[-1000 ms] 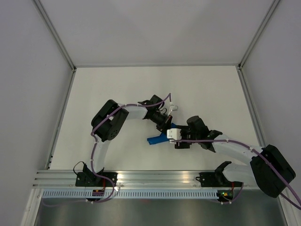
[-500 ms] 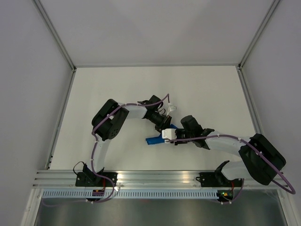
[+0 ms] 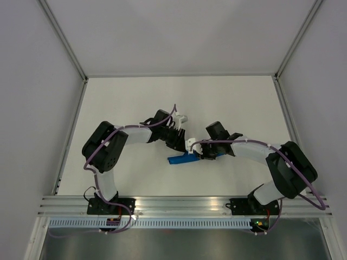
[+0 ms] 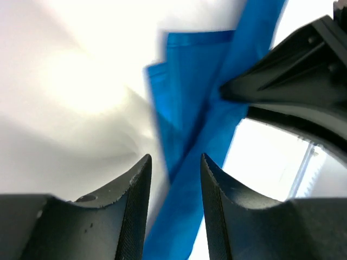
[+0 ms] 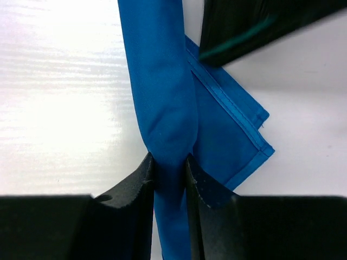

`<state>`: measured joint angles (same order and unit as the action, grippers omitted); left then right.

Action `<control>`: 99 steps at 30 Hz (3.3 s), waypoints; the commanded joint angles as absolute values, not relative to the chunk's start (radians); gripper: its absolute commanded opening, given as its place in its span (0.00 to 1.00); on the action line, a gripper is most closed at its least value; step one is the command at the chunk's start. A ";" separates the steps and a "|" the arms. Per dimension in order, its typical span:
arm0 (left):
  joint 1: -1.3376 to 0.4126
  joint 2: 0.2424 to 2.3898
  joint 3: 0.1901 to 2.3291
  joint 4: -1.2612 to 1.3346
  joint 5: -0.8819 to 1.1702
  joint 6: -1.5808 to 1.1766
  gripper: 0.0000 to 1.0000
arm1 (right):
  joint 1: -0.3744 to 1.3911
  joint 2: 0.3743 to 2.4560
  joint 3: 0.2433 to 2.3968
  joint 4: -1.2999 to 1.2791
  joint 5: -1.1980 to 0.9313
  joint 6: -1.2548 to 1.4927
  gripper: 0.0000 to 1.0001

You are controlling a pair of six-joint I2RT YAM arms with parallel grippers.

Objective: Fold the napkin, place the utensils inside, and roll it up
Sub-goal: Roll the napkin with the utensil

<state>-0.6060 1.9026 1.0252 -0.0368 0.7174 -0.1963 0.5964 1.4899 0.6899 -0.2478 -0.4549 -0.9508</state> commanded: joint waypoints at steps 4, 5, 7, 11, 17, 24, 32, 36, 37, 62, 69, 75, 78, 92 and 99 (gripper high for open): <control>-0.574 1.631 0.789 0.305 0.468 -0.311 0.45 | 0.494 1.647 0.819 -0.641 -0.607 -1.066 0.18; -0.574 1.606 0.758 0.377 0.456 -0.313 0.45 | 0.483 1.684 0.856 -0.662 -0.633 -1.077 0.18; -0.575 1.531 0.674 0.440 0.416 -0.314 0.44 | 0.453 1.724 0.915 -0.738 -0.655 -1.112 0.18; -0.584 1.419 0.511 0.642 0.373 -0.327 0.44 | 0.413 1.850 1.020 -0.860 -0.701 -1.173 0.18; -0.744 1.298 0.374 0.742 0.119 -0.168 0.47 | 0.377 1.974 1.135 -0.991 -0.729 -1.216 0.18; -1.023 1.342 0.428 0.695 -0.109 0.064 0.52 | 0.359 2.078 1.236 -1.071 -0.742 -1.230 0.18; -1.175 1.578 0.580 0.670 -0.236 0.317 0.56 | 0.353 2.137 1.296 -1.092 -0.742 -1.210 0.18; -1.206 1.687 0.643 0.681 -0.261 0.408 0.58 | 0.351 2.148 1.308 -1.089 -0.736 -1.198 0.18; -1.207 1.709 0.650 0.687 -0.264 0.422 0.58 | 0.350 2.152 1.313 -1.089 -0.736 -1.198 0.18; -1.195 1.882 0.770 0.439 -0.114 0.411 0.02 | 0.348 2.165 1.353 -1.088 -0.741 -1.155 0.55; -1.154 1.878 0.770 0.391 -0.029 0.354 0.02 | 0.293 2.066 1.388 -1.092 -0.837 -1.097 0.84; -1.112 1.879 0.785 0.357 0.040 0.316 0.02 | 0.152 1.970 1.445 -1.100 -0.946 -1.040 0.85; -1.088 1.888 0.816 0.301 0.081 0.293 0.02 | 0.062 1.919 1.440 -1.094 -0.998 -1.042 0.85; -0.871 1.994 0.998 0.005 0.500 0.166 0.02 | -0.166 1.453 0.957 -0.817 -1.005 -1.142 0.81; -0.813 2.104 1.139 -0.188 0.692 0.141 0.02 | -0.057 1.120 0.640 -0.420 -0.826 -1.028 0.82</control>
